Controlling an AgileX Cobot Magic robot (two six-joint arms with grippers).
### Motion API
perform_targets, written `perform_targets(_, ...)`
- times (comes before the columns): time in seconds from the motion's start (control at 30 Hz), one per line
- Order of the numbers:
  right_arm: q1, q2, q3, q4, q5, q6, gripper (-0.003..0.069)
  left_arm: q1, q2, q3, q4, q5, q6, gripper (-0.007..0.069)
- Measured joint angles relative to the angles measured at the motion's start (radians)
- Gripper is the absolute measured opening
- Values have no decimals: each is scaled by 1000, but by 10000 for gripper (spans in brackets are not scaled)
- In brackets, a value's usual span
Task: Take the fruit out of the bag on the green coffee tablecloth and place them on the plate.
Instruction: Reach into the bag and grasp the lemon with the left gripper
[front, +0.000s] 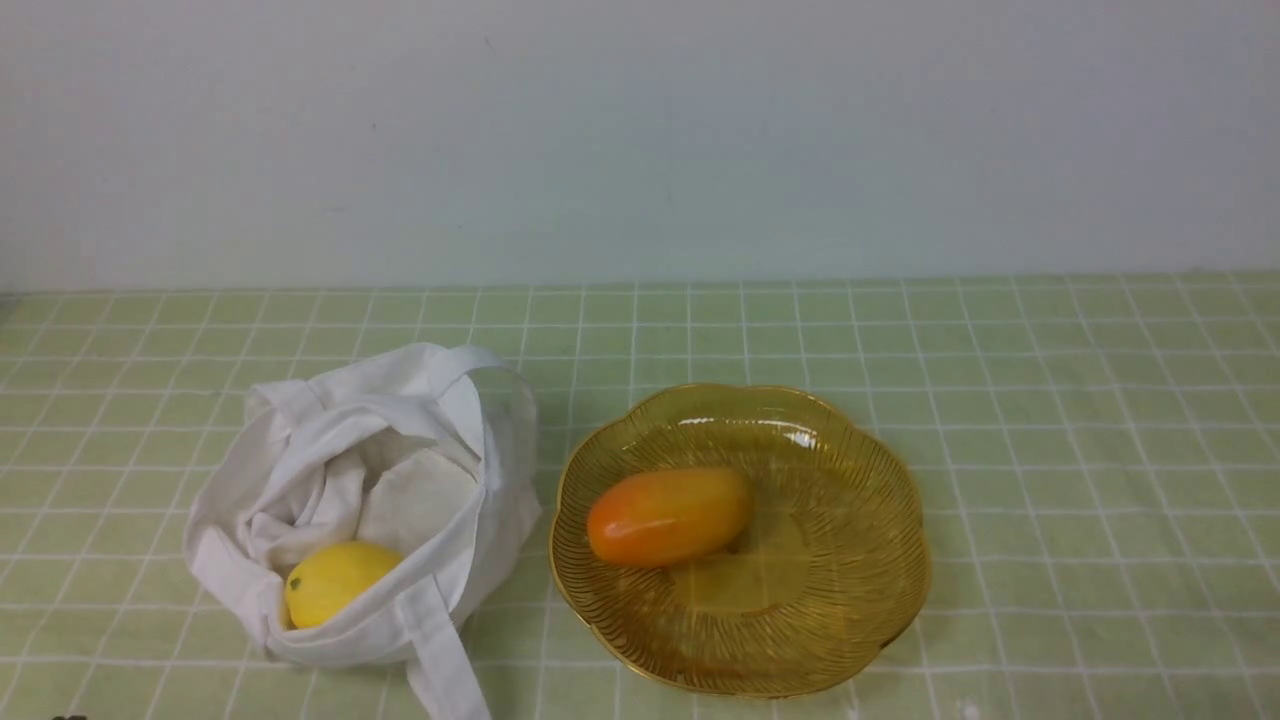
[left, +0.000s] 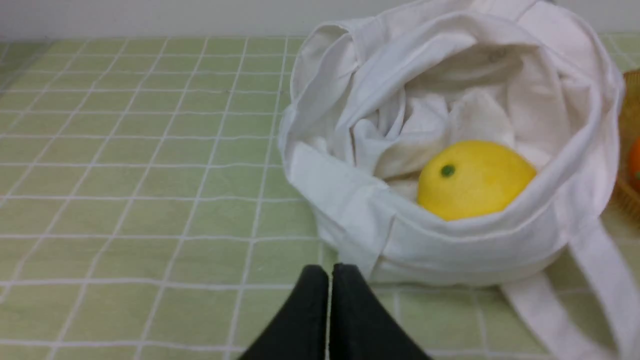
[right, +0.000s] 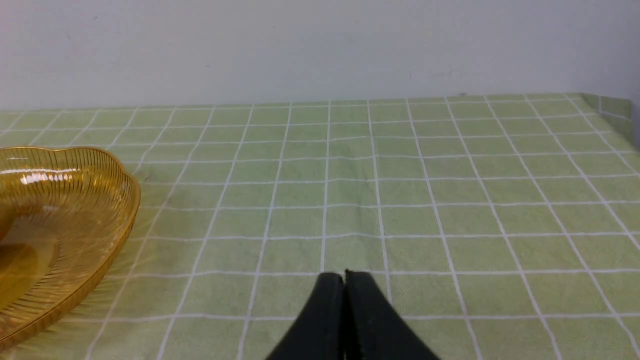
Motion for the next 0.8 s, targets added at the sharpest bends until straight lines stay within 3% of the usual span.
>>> perform_targets(0.17,0,0,0,0,0,0,-15,0,0,0,-242,-158,-122,-8)
perform_targets(0.37,0,0,0,0,0,0,-15,0,0,0,-445,-474,-147,-8)
perform_targets(0.57,0,0,0,0,0,0,-15,0,0,-29,-465,-654,-164,-8)
perform_targets(0.67,0,0,0,0,0,0,-15,0,8,-173,-375,-501,-148,-8)
perform_targets(0.8,0,0,0,0,0,0,-15,0,164,-428,-244,-102,-105,-8)
